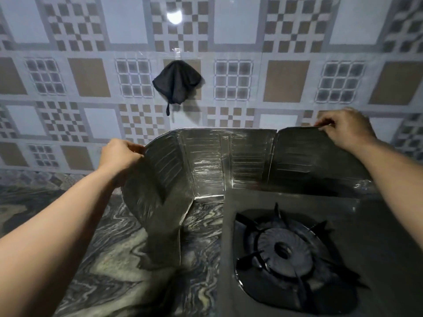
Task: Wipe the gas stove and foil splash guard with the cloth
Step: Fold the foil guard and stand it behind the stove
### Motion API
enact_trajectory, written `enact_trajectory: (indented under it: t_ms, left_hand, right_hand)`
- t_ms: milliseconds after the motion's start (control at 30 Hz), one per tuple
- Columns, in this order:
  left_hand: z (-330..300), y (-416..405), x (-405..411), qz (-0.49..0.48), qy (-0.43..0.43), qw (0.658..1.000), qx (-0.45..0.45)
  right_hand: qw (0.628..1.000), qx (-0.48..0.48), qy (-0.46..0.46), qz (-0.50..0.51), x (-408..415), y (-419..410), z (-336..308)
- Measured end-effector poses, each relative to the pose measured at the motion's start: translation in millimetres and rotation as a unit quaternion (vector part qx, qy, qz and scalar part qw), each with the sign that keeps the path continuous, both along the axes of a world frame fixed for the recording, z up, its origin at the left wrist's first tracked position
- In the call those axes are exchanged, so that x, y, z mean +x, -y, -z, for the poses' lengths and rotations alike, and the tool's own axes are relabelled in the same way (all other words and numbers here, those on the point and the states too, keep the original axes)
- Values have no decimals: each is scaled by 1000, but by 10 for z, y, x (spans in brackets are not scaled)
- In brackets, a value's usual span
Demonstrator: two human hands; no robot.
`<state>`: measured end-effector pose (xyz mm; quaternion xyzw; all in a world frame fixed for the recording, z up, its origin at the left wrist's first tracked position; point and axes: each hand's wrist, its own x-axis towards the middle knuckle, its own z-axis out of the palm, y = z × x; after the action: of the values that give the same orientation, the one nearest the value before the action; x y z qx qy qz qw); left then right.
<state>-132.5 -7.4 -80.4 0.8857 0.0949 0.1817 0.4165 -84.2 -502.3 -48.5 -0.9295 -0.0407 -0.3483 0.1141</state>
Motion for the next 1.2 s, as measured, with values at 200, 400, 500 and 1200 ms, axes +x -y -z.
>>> enact_trajectory:
  t_ms: [200,400,500,1200]
  left_hand:
    - [-17,703,-43,21,10,1000,6]
    - [-91,1297,-48,33,15,999,4]
    - [-142,1539,-64,41,14,999,3]
    - [-21,1848,121,55,-19,996,63]
  right_hand:
    - [1000,-5,8,13,-173,695,-72]
    - [999,-3,-2,41,-259,1260,-94]
    - [999,24,-23,41,-256,1499,-22]
    - [989,81,-103,62,44,1688,492]
